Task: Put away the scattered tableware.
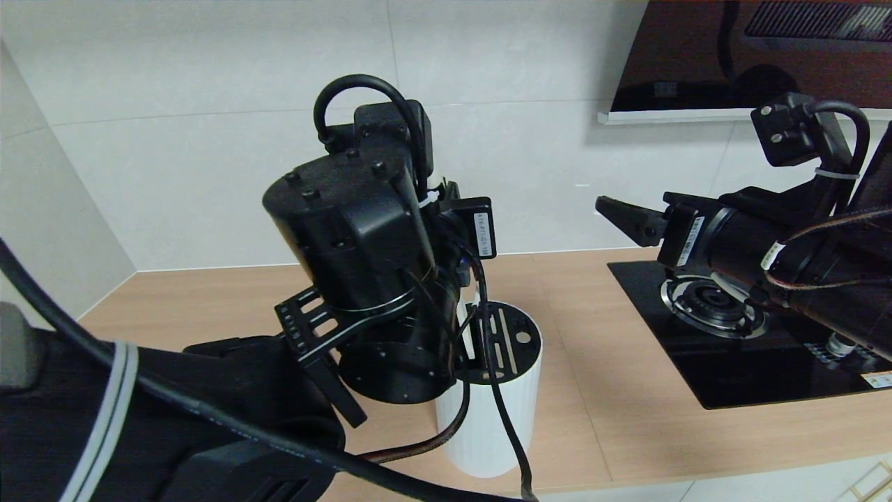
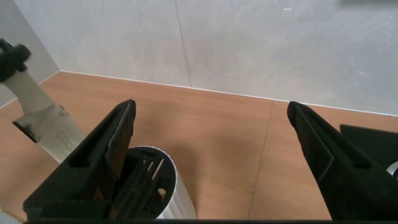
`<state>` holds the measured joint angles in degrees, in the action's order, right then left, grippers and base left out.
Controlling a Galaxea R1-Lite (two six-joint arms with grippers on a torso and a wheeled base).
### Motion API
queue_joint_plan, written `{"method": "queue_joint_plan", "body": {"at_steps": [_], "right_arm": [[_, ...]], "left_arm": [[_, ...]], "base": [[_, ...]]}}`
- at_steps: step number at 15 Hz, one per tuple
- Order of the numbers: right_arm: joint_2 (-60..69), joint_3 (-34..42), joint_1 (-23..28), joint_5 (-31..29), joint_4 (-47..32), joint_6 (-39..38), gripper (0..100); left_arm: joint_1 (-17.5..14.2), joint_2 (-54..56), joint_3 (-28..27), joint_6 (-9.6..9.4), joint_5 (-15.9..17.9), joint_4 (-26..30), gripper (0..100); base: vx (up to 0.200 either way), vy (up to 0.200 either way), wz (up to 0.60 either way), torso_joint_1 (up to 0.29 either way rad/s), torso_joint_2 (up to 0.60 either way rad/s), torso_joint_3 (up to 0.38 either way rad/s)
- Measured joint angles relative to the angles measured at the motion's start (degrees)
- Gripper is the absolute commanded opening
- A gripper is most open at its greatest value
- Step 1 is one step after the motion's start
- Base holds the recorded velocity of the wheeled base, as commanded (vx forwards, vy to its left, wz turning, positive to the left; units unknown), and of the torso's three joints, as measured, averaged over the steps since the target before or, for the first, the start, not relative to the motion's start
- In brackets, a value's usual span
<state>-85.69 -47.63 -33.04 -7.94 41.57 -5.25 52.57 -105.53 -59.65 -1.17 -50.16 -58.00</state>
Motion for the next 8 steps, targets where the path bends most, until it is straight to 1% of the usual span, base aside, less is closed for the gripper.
{"method": "queue_joint_plan", "body": {"at_steps": [6,8], "right_arm": [[-0.1,0.0,0.0,0.0,0.0,0.0,100],[-0.1,0.1,0.0,0.0,0.0,0.0,100]], "left_arm": [[0.1,-2.9,1.3,0.35,-0.1,-0.1,0],[0.4,-3.9,2.0,0.82,-0.1,-0.4,0]], "base": [[0.0,0.0,0.0,0.0,0.0,0.0],[0.0,0.0,0.0,0.0,0.0,0.0]]}}
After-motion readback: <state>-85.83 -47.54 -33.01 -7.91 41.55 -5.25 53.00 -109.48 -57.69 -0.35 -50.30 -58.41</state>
